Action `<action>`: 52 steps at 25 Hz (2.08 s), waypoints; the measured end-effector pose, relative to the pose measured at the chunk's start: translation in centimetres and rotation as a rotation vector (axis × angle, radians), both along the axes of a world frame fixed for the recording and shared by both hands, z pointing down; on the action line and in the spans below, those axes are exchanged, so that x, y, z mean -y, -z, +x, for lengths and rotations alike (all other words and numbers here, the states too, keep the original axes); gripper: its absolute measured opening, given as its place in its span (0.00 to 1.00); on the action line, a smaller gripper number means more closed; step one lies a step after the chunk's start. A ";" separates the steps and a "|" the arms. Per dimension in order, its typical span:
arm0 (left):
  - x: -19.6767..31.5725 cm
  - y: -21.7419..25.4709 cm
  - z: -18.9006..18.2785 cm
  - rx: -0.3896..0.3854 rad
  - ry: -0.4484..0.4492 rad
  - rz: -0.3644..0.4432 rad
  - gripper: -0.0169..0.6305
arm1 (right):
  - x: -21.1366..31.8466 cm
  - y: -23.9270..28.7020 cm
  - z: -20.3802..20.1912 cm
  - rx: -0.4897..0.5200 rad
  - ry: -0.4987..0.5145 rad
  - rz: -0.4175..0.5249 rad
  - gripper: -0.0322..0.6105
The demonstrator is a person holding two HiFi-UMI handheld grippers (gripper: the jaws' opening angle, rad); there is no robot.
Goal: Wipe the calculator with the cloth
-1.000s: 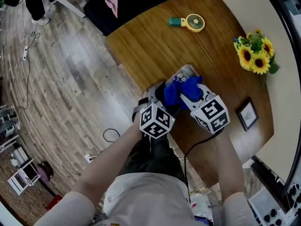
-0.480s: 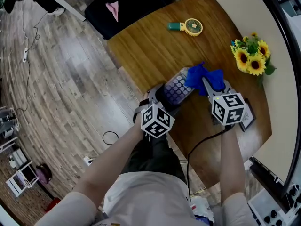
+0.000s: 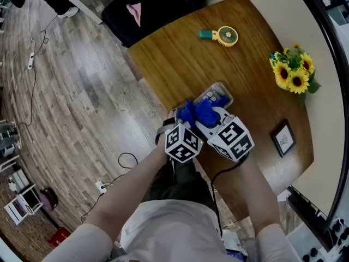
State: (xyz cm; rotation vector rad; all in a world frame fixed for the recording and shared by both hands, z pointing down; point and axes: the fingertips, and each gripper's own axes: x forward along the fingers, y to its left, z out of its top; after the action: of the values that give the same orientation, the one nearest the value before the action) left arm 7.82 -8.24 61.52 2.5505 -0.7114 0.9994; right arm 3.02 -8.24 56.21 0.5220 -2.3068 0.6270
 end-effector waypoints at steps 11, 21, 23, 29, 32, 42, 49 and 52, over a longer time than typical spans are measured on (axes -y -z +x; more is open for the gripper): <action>0.0 -0.2 -0.1 0.002 0.005 0.006 0.72 | 3.0 -1.8 2.4 -0.042 -0.044 0.009 0.18; -0.1 0.0 -0.2 -0.001 0.002 -0.001 0.72 | 9.9 -0.5 10.1 -0.179 -0.350 0.154 0.19; -0.2 0.0 -0.3 0.000 -0.001 -0.002 0.72 | 9.6 0.5 10.1 -0.184 -0.361 0.181 0.18; -0.2 0.0 -0.3 0.003 0.000 -0.003 0.72 | 3.2 3.1 3.4 -0.029 -0.149 0.097 0.19; -0.2 0.1 -0.2 0.000 -0.002 -0.002 0.72 | -0.1 2.2 0.6 -0.012 -0.033 0.020 0.19; -0.2 0.0 -0.2 0.002 -0.005 0.000 0.72 | -0.4 -1.3 3.2 -0.060 0.047 -0.048 0.19; -0.2 0.1 -0.2 0.001 -0.005 -0.001 0.72 | 3.0 -1.4 9.3 -0.147 -0.089 0.030 0.21; -0.2 0.1 -0.3 0.001 -0.005 0.000 0.72 | 4.6 -1.2 12.1 -0.198 -0.189 0.078 0.20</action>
State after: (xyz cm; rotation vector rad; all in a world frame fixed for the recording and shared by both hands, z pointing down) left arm 7.54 -8.05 61.45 2.5531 -0.7059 1.0027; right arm 15.10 -12.89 57.37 0.8096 -2.1169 0.5487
